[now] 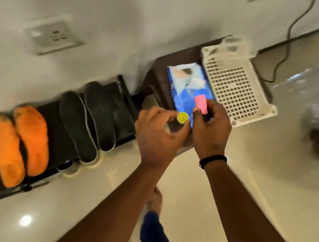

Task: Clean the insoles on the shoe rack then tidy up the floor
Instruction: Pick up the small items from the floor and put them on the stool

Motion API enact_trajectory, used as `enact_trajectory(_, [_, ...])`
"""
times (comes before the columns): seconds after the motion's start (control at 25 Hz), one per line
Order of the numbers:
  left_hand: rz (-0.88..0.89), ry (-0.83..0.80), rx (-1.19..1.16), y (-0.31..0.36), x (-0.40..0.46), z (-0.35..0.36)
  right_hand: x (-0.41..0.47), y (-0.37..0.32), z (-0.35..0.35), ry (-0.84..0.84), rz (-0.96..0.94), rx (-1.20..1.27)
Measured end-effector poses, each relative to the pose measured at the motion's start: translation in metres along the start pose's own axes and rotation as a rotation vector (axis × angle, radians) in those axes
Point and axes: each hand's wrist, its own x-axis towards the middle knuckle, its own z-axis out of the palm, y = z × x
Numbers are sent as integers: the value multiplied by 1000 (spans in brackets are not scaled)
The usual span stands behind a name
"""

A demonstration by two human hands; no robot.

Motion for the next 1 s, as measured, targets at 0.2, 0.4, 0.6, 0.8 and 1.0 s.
enact_trajectory(0.2, [125,-163,190,53,30,108,97,69,-58,117,29,-234])
enact_trajectory(0.4, [307,-272,381,66,42,183,150,112,-87,84,68,-516])
enact_trajectory(0.6, [346,-431,579,75,64,215,173,116,-85,16,19,-752])
enact_trajectory(0.8, [294,-488,675,74,55,221,181,127,-78,-76,46,-845])
enact_trajectory(1.0, [281,-463,612,76,60,210,180,117,-79,-101,41,-838])
